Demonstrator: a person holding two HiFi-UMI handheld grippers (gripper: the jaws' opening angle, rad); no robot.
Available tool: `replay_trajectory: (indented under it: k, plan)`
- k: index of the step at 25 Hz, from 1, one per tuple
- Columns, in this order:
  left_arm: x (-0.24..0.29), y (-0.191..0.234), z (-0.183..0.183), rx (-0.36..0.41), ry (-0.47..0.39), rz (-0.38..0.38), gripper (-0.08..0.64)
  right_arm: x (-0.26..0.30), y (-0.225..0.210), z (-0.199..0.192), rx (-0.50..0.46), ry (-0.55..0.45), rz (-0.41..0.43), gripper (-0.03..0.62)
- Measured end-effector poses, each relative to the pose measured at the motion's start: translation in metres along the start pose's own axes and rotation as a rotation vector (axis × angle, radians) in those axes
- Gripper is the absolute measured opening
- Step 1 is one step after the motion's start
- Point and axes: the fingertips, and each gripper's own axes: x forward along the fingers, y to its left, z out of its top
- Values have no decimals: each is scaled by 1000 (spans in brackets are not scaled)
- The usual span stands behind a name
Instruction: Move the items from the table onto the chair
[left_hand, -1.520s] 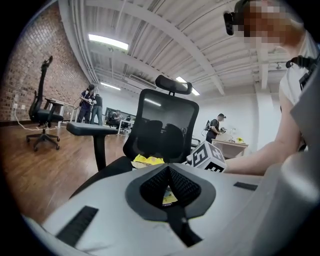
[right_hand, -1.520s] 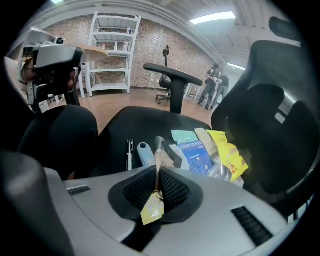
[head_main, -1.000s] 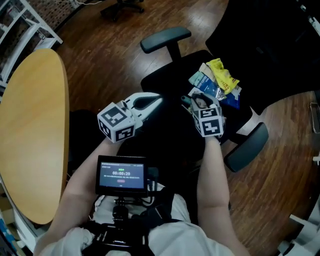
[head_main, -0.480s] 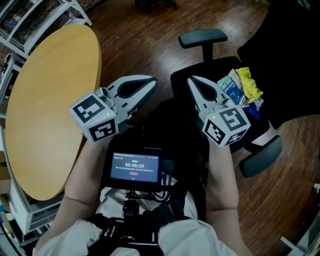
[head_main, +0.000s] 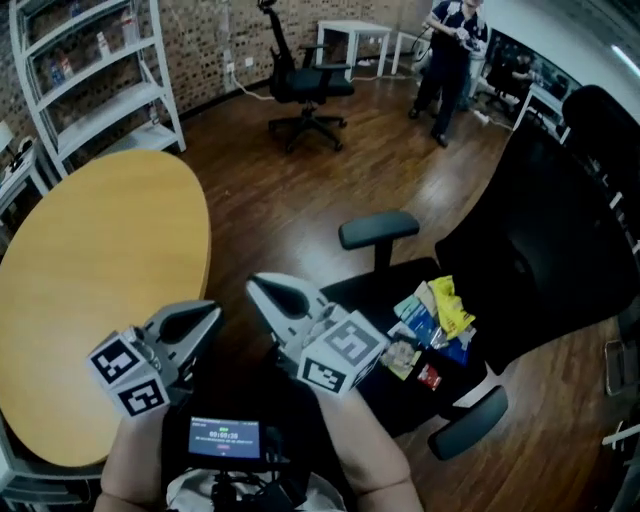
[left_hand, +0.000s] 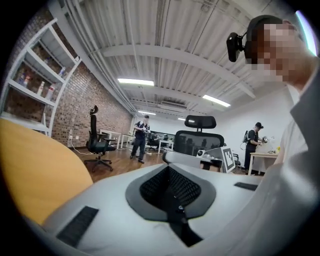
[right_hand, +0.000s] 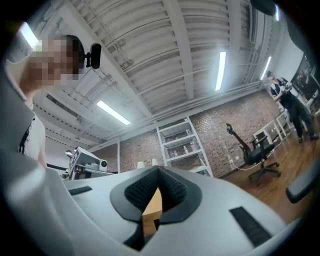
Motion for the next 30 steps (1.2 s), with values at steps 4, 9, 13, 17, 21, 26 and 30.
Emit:
replay_trajectory:
  k: [4,9,13,17,21,26,30]
  plan:
    - [-36,24,12,38,-81,100,8,39,20,-16,-32,47,88,0]
    - [-86,52,16,86,-115,223,8,86,60,-32,-65,92,203,0]
    - [-126,72,10,73,-126,304,8,115,91,-51,-74,136,270,0]
    - [-169,87,3,69,-134,389,8,142,124,-67,-74,163,340,0]
    - [-216,98,-12,70,-135,492,8,164,161,-90,-76,194,422,0]
    - [-256,115,-29,104,-157,575,8,182,181,-106,-107,215,469,0]
    - [-291,127,-34,152,-157,647,8,201,205,-113,-131,239,501,0]
